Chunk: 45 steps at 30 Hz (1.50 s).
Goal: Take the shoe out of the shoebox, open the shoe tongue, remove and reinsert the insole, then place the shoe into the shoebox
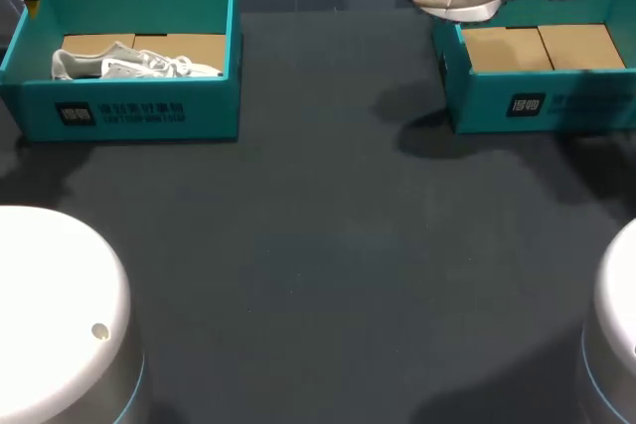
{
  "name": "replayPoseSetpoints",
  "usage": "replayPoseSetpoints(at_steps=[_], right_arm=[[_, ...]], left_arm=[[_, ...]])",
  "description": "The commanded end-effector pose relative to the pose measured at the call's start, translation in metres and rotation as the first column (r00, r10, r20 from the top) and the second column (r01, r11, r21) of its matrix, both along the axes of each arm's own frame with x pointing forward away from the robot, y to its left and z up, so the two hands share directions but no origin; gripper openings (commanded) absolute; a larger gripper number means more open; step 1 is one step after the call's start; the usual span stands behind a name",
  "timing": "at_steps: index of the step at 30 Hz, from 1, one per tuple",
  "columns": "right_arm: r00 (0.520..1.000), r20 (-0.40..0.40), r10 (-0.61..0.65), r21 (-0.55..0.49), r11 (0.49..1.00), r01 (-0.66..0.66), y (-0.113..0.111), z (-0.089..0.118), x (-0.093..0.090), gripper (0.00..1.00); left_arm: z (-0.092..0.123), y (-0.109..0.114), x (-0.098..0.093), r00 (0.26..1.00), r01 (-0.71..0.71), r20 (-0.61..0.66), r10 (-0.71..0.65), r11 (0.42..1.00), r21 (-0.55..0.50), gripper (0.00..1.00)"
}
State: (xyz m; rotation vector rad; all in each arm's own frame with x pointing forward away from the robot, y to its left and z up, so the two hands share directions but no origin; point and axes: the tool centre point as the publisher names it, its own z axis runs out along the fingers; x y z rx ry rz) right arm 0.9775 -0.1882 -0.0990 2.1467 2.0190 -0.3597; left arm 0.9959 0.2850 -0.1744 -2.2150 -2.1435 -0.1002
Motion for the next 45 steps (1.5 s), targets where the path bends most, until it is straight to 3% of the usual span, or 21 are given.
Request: replayPoseSetpoints(at_steps=[1,12,19,24,40,45], right_arm=[[0.985,0.167,0.053,-0.017,0.999,-0.051,0.016,-0.008,-0.075,0.00],[0.978,0.199,0.056,-0.034,0.998,-0.050,0.065,-0.026,-0.154,0.00],[0.971,0.233,0.058,-0.034,0.998,-0.052,0.098,-0.045,-0.184,0.00],[0.977,0.214,0.021,-0.030,0.999,-0.015,0.123,-0.059,-0.194,0.00],[0.977,0.214,0.021,-0.030,0.999,-0.015,0.123,-0.059,-0.194,0.00],[0.974,0.225,-0.027,-0.059,0.997,0.041,0.145,-0.080,-0.209,0.00]], left_arm=[[0.000,0.000,0.000,1.000,0.001,0.001,-0.001,1.000,0.002,1.00],[0.000,0.000,0.000,1.000,0.001,0.001,-0.001,1.000,0.002,1.00],[0.000,0.000,0.000,1.000,0.001,0.001,-0.001,1.000,0.002,1.00],[0.000,0.000,0.000,1.000,0.001,0.001,-0.001,1.000,0.002,1.00],[0.000,0.000,0.000,1.000,0.001,0.001,-0.001,1.000,0.002,1.00],[0.000,0.000,0.000,1.000,0.001,0.001,-0.001,1.000,0.002,1.00]])
